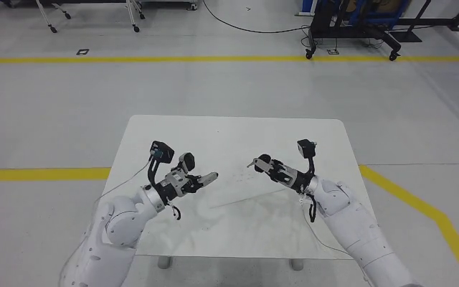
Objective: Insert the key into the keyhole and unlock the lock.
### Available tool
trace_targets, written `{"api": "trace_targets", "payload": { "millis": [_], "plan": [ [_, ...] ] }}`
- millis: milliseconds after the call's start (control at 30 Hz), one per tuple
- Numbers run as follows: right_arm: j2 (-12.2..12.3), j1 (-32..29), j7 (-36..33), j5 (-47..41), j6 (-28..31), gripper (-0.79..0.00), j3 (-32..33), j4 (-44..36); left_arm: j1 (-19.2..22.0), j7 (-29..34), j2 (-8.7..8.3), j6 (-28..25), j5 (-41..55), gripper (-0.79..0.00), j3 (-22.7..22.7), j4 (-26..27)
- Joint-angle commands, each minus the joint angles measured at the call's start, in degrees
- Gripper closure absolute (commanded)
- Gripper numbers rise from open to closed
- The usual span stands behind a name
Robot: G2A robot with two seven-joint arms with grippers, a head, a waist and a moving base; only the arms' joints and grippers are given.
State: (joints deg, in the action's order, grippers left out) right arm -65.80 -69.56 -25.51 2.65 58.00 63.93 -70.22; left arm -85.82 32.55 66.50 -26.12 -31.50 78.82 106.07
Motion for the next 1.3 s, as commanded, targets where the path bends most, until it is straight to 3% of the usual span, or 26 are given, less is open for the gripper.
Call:
{"api": "trace_targets", "payload": {
  "millis": [0, 233, 333, 400, 600, 700, 800, 1067, 1267],
  "plan": [
    [0.00, 0.00, 0.00, 0.00, 0.00, 0.000, 0.00, 0.00, -0.48, -3.49, 0.00, 0.08, -3.66, -0.785, 0.09, 0.12],
    [0.00, 0.00, 0.00, 0.00, 0.00, 0.000, 0.00, 0.00, -1.25, -4.63, 0.09, -0.57, -0.54, -0.785, -0.36, -0.14],
    [-0.01, -0.09, 0.07, 0.00, -0.35, 0.000, -0.06, -0.09, -1.56, -2.09, 0.04, -5.81, 15.13, -0.785, -0.66, -3.70],
    [-0.08, -0.34, 0.30, 0.16, -2.49, 0.000, -0.38, -1.26, 0.13, 3.42, -0.08, -9.35, 29.30, -0.785, -1.49, -7.36],
    [-0.61, 0.14, -1.70, -4.70, -5.46, 0.000, -3.17, -1.47, 10.56, 19.69, -0.05, -13.98, 51.12, -0.785, -5.74, -21.69],
    [-0.80, 0.97, -4.41, -8.51, -5.49, 0.000, -4.56, -0.49, 15.51, 22.62, 0.31, -14.82, 50.06, -0.785, -8.34, -27.01],
    [-0.87, 1.51, -6.62, -11.71, -4.77, 0.000, -5.32, 0.39, 18.03, 22.33, 0.77, -15.06, 48.99, -0.690, -10.63, -29.36],
    [-1.05, 2.73, -11.72, -18.23, -4.61, 0.000, -7.22, 1.69, 21.79, 22.05, 1.63, -15.98, 48.48, -0.551, -14.67, -34.62],
    [-1.71, 4.58, -10.87, -17.92, -5.77, 0.000, -8.41, 3.42, 23.68, 22.65, 2.26, -17.74, 48.10, -0.440, -17.68, -37.35]
  ]
}}
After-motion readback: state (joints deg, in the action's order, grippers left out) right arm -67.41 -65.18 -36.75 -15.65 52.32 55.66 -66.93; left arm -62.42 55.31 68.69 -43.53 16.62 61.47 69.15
